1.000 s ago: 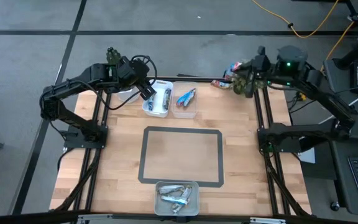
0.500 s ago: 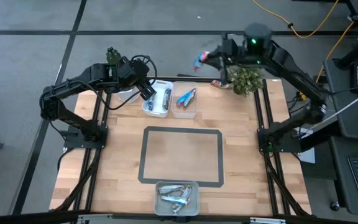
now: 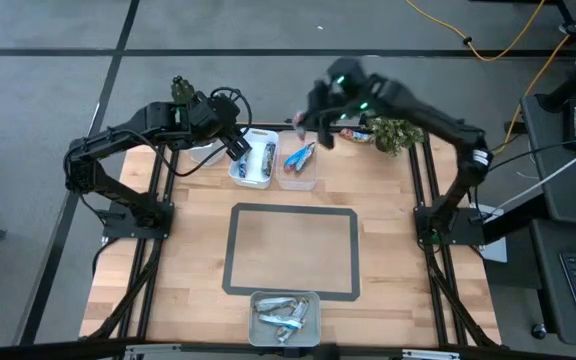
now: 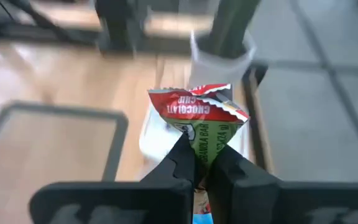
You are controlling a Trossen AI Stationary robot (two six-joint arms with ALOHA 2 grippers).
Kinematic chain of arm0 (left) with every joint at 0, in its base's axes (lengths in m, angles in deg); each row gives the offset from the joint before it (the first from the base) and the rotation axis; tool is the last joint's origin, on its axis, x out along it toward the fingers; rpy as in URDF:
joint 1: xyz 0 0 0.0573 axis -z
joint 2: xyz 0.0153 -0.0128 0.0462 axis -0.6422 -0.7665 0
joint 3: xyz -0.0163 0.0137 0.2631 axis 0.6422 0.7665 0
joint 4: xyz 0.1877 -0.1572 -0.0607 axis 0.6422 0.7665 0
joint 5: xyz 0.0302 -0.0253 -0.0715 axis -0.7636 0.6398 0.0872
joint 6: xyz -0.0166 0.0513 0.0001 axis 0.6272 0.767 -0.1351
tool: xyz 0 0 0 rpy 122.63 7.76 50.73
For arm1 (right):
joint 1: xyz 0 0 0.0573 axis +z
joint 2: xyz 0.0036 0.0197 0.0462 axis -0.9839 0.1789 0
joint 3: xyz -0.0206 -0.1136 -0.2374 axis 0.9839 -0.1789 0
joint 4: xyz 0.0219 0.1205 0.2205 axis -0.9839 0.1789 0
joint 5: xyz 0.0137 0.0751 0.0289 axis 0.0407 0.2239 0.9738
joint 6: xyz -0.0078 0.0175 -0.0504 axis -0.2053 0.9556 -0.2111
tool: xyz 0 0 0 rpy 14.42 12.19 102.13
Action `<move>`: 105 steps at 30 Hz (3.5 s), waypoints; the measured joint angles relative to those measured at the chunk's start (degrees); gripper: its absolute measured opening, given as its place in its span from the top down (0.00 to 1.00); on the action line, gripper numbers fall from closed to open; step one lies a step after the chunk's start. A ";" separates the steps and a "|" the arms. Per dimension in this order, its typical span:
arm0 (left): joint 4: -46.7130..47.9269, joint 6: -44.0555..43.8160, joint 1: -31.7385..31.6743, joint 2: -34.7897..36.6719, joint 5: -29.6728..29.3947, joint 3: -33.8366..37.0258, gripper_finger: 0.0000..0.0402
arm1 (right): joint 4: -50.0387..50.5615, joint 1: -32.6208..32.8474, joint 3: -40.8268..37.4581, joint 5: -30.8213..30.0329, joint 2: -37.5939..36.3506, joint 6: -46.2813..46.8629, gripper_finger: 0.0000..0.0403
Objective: Pick and place Granola Bars by type
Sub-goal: Put the red granola bar into the transparent bin
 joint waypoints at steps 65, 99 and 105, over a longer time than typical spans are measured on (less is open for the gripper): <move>0.15 -3.43 0.00 0.00 -1.05 0.00 0.51 | 4.52 -15.19 -20.59 -38.13 16.38 0.78 0.32; 0.15 -2.79 0.00 0.00 -1.25 0.00 0.51 | 9.34 -15.36 -20.41 -34.52 24.38 4.30 0.78; 0.15 -2.79 0.00 0.00 -1.22 0.00 0.51 | 11.79 -14.82 -20.59 -32.21 23.47 4.27 0.96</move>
